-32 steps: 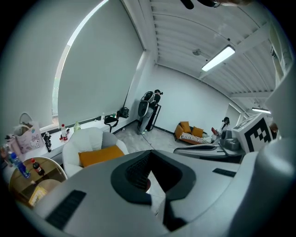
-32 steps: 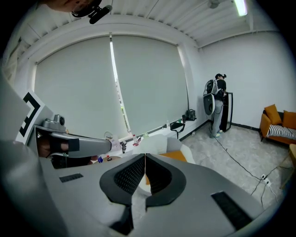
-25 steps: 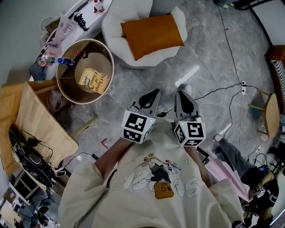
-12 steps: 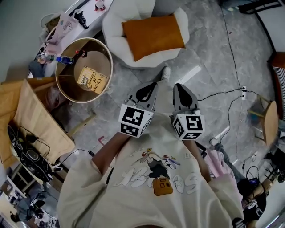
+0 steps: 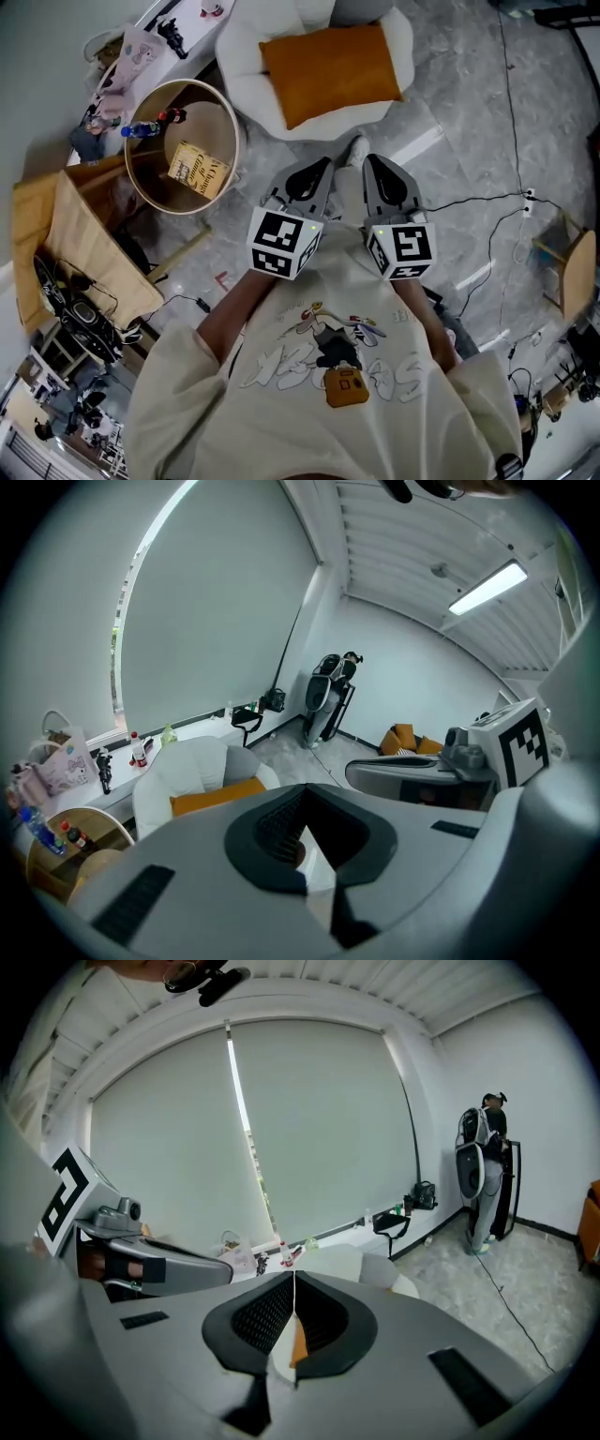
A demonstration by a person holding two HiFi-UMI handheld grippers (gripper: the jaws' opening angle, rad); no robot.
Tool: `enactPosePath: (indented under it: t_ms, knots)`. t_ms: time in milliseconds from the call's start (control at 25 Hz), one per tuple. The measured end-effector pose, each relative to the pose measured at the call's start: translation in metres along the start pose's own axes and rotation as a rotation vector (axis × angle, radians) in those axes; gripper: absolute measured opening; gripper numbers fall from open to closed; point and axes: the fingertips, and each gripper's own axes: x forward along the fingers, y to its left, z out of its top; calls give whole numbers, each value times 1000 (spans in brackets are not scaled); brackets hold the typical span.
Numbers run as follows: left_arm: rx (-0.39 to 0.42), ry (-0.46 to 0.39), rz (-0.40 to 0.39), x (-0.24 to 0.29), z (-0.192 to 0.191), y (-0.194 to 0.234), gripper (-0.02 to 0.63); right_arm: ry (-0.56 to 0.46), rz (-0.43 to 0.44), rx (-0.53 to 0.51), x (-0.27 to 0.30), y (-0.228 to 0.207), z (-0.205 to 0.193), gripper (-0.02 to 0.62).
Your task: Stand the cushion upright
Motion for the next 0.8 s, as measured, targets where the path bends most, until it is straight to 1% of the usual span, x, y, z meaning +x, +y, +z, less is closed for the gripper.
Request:
enactPosePath:
  t_ms: [240,360,480,600,680,800]
  knots:
    - [-5,31,74,51,38,7,6,17,53,-12,28,-62,28,23]
    - [-15,50,112,76,52,8,6,36,93,-23,42,-90,35,23]
    - [-19,77,136,103,59,7,6,55,129,-23,56,-119,36,23]
    - [-2,104,150,129,63,6,6,70,153,13,70,-144,36,23]
    - [11,121,168,135,63,5,6,80,167,35,77,-153,34,23]
    - [-15,139,182,133,57,2,6,102,186,33,83,-154,29,23]
